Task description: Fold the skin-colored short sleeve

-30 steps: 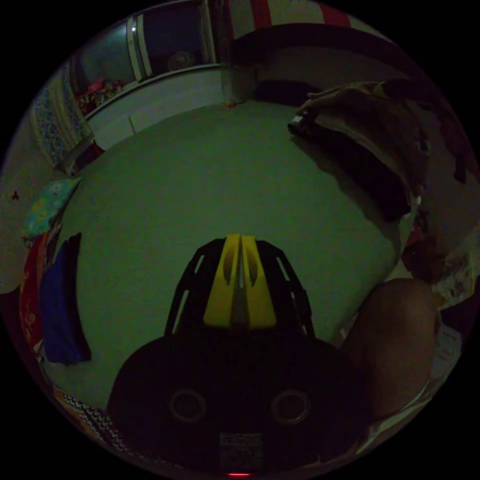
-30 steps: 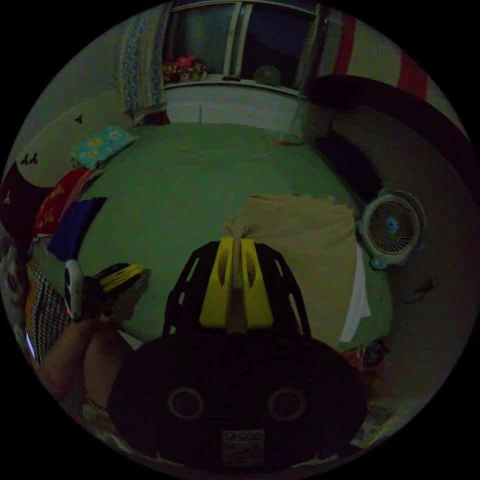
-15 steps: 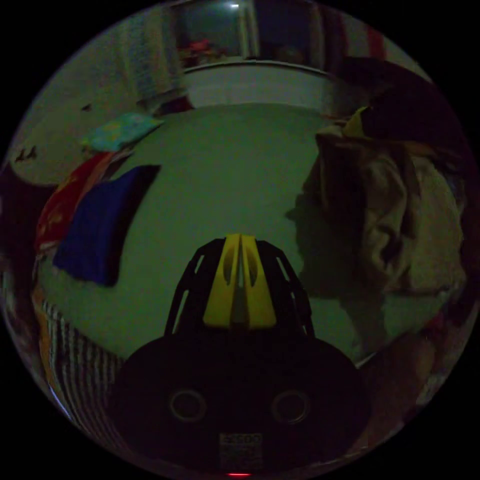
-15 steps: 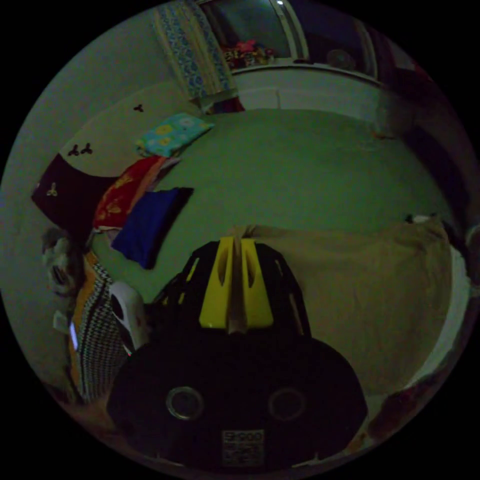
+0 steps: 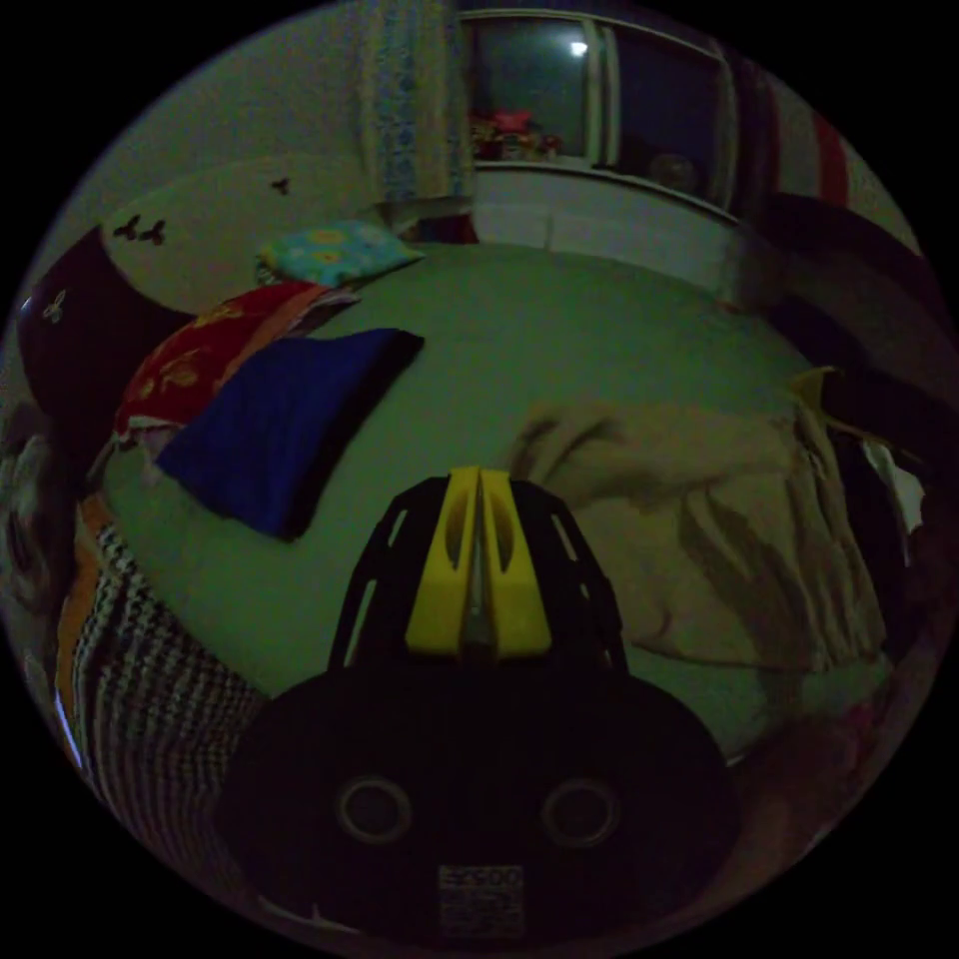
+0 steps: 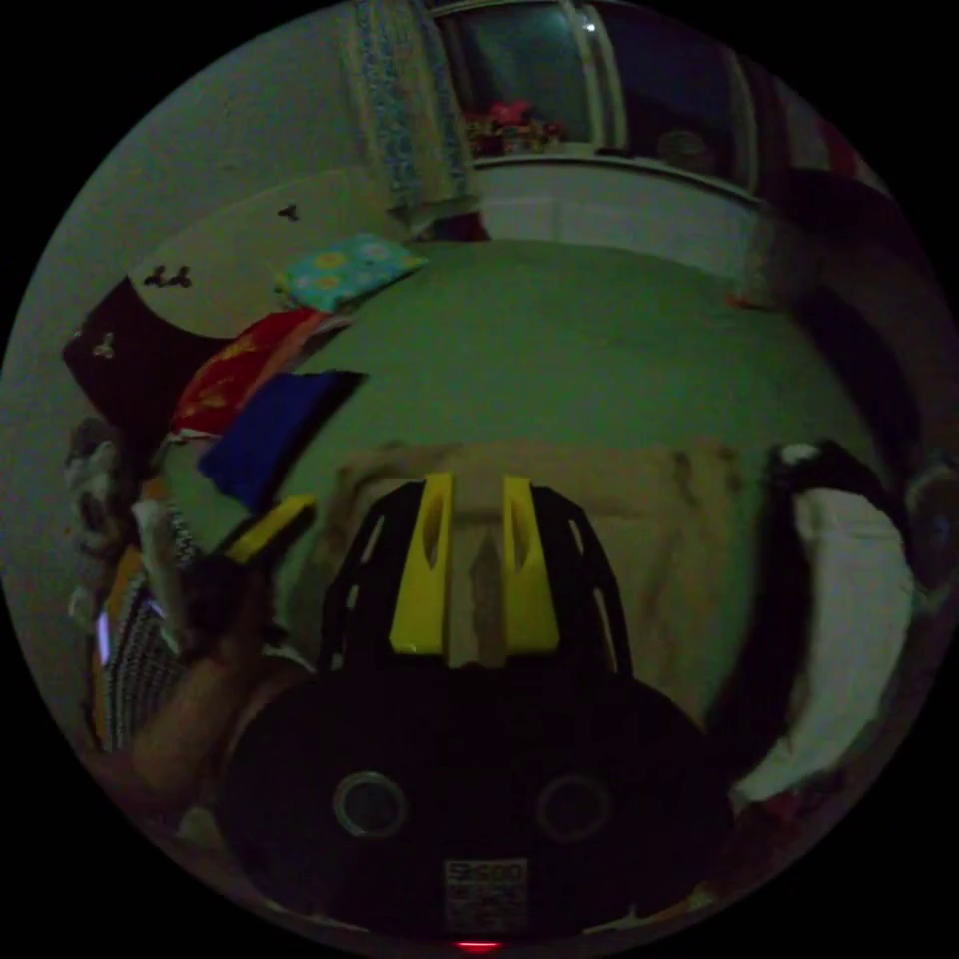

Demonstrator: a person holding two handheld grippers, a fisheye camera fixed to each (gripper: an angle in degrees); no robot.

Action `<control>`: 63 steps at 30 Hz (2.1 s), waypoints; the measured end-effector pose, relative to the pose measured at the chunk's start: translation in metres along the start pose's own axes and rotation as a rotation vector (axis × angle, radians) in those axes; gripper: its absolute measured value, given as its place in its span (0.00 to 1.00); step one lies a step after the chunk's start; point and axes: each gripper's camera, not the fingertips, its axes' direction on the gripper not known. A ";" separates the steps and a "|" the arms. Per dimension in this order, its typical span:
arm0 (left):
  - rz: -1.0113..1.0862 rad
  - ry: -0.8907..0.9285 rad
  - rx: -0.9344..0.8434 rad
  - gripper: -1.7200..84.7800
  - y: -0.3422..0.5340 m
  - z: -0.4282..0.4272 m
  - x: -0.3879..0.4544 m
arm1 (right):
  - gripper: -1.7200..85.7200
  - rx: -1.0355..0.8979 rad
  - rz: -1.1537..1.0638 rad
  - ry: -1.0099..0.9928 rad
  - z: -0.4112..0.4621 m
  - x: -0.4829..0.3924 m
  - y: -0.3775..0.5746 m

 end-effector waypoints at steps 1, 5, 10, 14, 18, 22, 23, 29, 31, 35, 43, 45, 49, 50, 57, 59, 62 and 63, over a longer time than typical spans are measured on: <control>0.028 0.019 -0.002 0.02 -0.001 0.001 0.003 | 0.07 -0.025 0.021 0.023 0.000 0.019 0.006; 0.197 0.106 -0.093 0.02 -0.011 0.014 0.031 | 0.05 -0.160 0.040 0.014 0.014 0.055 0.026; 0.262 0.146 -0.190 0.02 -0.021 0.026 0.054 | 0.01 -0.421 0.128 0.404 0.040 0.089 0.059; 0.276 0.100 -0.198 0.02 -0.026 0.025 0.062 | 0.01 -0.360 0.080 0.410 0.021 0.094 0.074; 0.235 0.092 -0.153 0.02 -0.034 0.016 0.062 | 0.04 -0.129 0.054 0.244 -0.015 0.085 0.058; 0.197 0.109 -0.136 0.02 -0.040 0.009 0.062 | 0.12 -0.071 -0.003 0.254 -0.015 0.079 0.021; 0.204 0.102 -0.139 0.02 -0.042 0.008 0.063 | 0.12 -0.072 -0.004 0.262 -0.013 0.079 0.015; 0.204 0.122 -0.155 0.02 -0.051 0.006 0.060 | 0.14 -0.108 0.041 0.330 0.008 0.088 -0.034; 0.192 0.131 -0.160 0.02 -0.054 0.005 0.059 | 0.11 -0.161 0.051 0.392 0.015 0.092 -0.043; 0.210 0.110 -0.161 0.02 -0.063 0.002 0.062 | 0.02 -0.168 0.023 0.444 -0.002 0.093 -0.042; 0.151 0.136 -0.134 0.02 -0.076 -0.012 0.049 | 0.00 0.153 -0.063 0.102 -0.193 0.073 0.029; 0.108 0.152 -0.101 0.02 -0.078 -0.023 0.040 | 0.00 0.180 -0.120 0.012 -0.235 0.063 0.059; 0.060 0.155 -0.072 0.01 -0.088 -0.048 0.030 | 0.01 0.175 -0.244 -0.140 -0.307 0.036 0.136; 0.074 0.177 -0.064 0.02 -0.091 -0.060 0.029 | 0.01 0.165 -0.261 -0.162 -0.314 0.032 0.148; 0.201 0.212 -0.018 0.02 -0.100 -0.115 0.032 | 0.05 0.034 -0.260 -0.205 -0.342 0.025 0.252; 0.229 0.215 -0.049 0.02 -0.101 -0.116 0.036 | 0.05 0.051 -0.190 -0.202 -0.348 0.035 0.262; 0.269 0.217 -0.102 0.04 -0.103 -0.112 0.044 | 0.04 0.100 -0.105 -0.239 -0.361 0.051 0.266; 0.285 0.237 -0.130 0.05 -0.105 -0.110 0.048 | 0.04 0.116 -0.083 -0.235 -0.366 0.056 0.263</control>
